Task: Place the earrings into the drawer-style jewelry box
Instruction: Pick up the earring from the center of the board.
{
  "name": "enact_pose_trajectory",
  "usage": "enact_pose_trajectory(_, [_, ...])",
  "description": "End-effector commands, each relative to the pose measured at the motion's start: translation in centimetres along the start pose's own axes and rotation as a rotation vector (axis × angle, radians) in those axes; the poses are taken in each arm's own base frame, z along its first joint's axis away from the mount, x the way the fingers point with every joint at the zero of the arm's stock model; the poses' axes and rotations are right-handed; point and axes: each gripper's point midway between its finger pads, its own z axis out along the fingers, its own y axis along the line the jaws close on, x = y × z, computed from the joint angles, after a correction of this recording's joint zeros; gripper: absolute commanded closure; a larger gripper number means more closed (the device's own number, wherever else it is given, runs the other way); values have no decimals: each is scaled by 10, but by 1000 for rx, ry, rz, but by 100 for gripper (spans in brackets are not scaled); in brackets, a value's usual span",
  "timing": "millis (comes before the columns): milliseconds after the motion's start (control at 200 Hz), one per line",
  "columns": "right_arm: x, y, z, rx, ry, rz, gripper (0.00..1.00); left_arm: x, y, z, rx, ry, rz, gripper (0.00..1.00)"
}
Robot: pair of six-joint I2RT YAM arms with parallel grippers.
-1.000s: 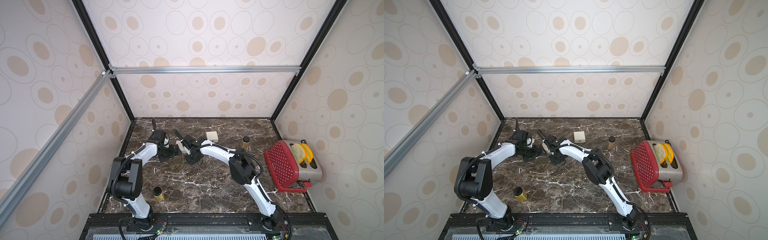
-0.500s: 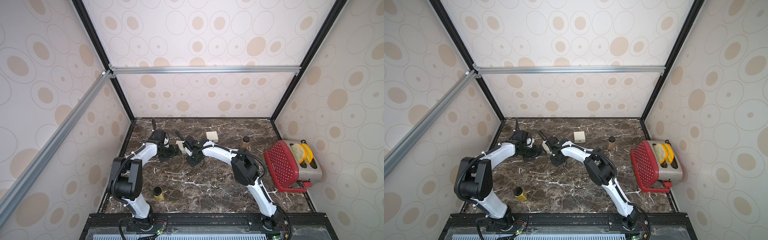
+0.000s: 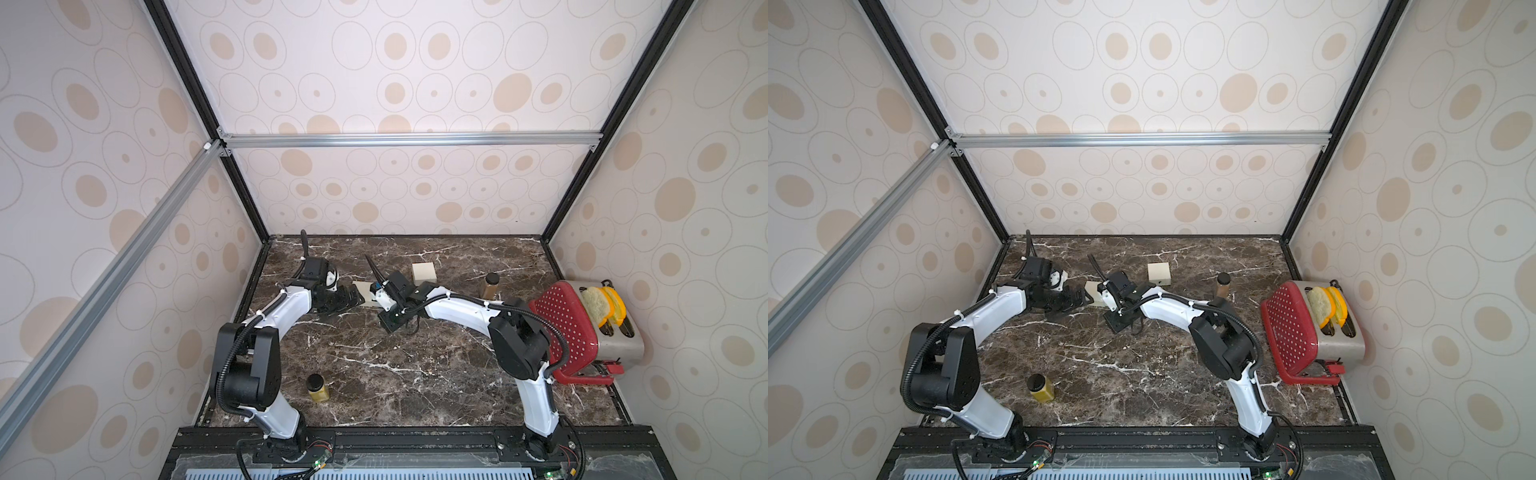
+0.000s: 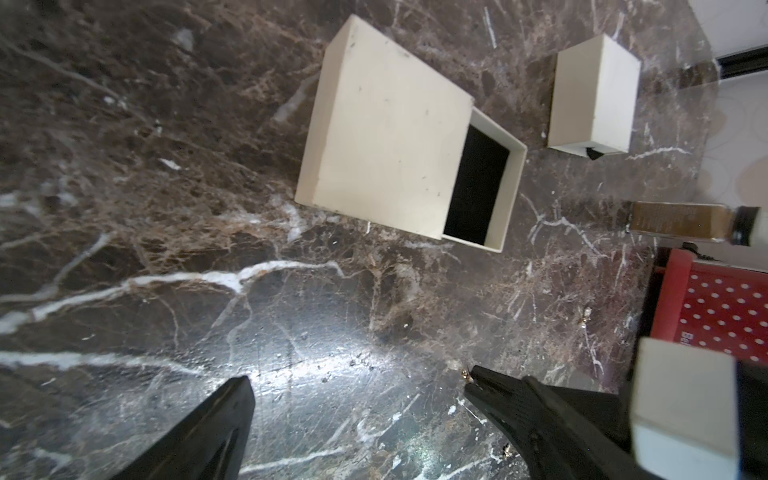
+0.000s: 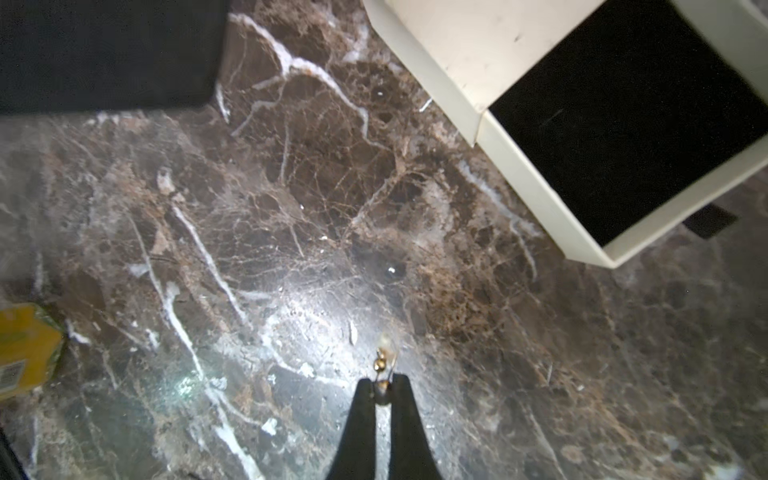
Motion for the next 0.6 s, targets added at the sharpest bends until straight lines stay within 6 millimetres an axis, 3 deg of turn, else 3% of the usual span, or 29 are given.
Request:
enact_pose_trajectory(0, [-19,7,-14,-84,-121,-22,96,-10,-27,-16,105,-49,11,1])
enact_pose_trajectory(260, [-27,0,-39,-106,-293,-54,100,-6,-60,-25,248,-50,49,1])
enact_pose_trajectory(596, [-27,3,-57,-119,-346,-133,100,7,-95,-25,439,-8,67,2])
